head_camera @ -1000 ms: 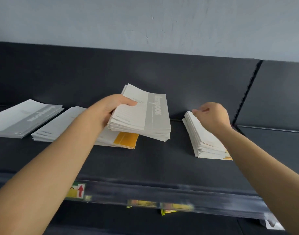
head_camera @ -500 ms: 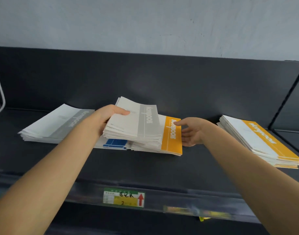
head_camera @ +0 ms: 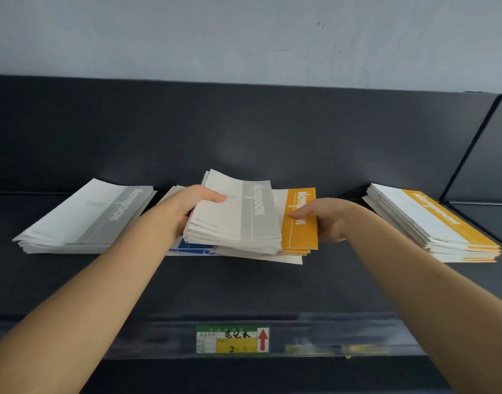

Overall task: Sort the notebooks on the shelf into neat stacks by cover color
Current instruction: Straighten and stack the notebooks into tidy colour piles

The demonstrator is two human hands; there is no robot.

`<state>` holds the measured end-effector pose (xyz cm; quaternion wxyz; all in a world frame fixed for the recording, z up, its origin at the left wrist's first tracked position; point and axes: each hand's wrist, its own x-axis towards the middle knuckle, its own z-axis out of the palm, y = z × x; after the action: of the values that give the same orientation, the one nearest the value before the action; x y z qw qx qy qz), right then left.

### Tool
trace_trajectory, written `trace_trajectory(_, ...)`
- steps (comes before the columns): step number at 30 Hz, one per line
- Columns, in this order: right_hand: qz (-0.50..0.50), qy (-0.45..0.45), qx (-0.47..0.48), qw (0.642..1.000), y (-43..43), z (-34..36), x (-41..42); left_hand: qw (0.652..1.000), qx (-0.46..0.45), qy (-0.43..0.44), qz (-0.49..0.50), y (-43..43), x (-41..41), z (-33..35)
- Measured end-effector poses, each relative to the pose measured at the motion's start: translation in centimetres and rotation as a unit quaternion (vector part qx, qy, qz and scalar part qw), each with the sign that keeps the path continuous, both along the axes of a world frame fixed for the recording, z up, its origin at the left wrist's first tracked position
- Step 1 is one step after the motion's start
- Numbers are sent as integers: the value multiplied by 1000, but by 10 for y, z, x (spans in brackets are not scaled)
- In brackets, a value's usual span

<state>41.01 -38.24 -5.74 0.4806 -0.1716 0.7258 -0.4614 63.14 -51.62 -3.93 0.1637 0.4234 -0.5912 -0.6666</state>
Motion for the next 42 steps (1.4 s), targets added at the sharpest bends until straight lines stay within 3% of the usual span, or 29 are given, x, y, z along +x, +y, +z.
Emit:
trace_trajectory(4,-9,-31,-52,998,0,-2,5,1000,8,14,7,1,-2,0)
trace_trajectory(8,-13,-29,-40,999,0,-9,9,1000,1,18,19,5,-10,0)
trace_trajectory(17,-28,104,64,992,37,11,-48,999,-11,17,45,-5,-7,0)
trace_trajectory(27,-43,226,110,967,63,38,-77,998,-20,-24,54,-3,-14,-3)
trace_trajectory(31,-5,328,163,931,60,29,-70,998,-23,-31,56,-3,-15,-2)
trace_trajectory(33,4,430,176,886,54,22,-64,998,-20,-29,59,-5,-14,-3)
trace_trajectory(36,50,584,122,801,32,14,-41,998,-22,-30,52,-4,-13,-3)
trace_trajectory(39,137,629,87,760,2,6,-7,998,-21,-22,47,-2,-11,-2)
trace_trajectory(42,181,629,142,742,-18,-6,10,998,-17,-19,49,-1,-7,-3)
